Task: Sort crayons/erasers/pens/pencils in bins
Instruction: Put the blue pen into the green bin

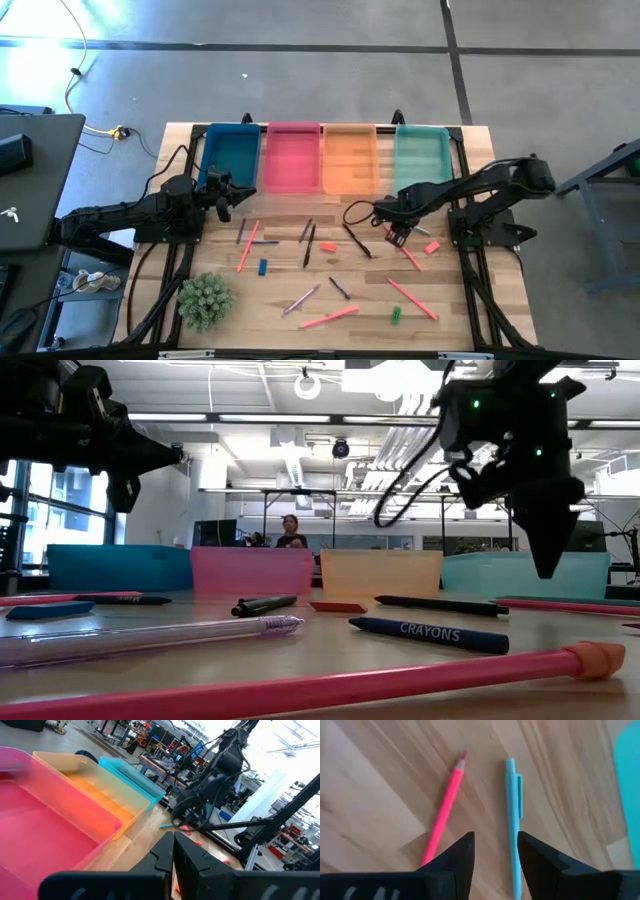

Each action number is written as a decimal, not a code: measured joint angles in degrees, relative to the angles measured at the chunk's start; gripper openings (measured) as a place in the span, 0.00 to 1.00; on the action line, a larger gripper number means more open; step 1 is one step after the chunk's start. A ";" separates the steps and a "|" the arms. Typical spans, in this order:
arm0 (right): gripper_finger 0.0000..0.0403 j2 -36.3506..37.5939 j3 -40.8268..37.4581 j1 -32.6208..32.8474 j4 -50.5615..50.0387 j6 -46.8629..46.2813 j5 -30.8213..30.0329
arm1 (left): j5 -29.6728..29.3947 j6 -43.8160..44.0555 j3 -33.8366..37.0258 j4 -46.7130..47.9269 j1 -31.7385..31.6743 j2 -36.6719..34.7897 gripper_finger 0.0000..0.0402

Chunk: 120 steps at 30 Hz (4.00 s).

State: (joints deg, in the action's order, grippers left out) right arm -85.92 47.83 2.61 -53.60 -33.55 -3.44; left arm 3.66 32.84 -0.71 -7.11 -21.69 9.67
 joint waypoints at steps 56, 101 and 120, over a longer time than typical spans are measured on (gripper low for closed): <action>0.03 -3.07 -5.15 -7.63 8.40 2.24 3.88 | 0.20 0.00 0.00 0.00 0.00 0.02 0.00; 0.03 20.17 -5.05 -10.72 28.30 -12.73 -2.59 | -4.02 -3.03 0.02 3.12 -0.02 0.07 0.05; 0.03 37.69 -5.05 -23.24 28.35 -1.03 -8.82 | -4.55 -2.24 0.02 2.24 -0.02 0.07 0.33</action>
State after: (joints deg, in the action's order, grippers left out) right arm -48.23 42.78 -20.63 -25.26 -34.58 -12.25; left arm -0.89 30.60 -0.69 -4.87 -21.71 9.74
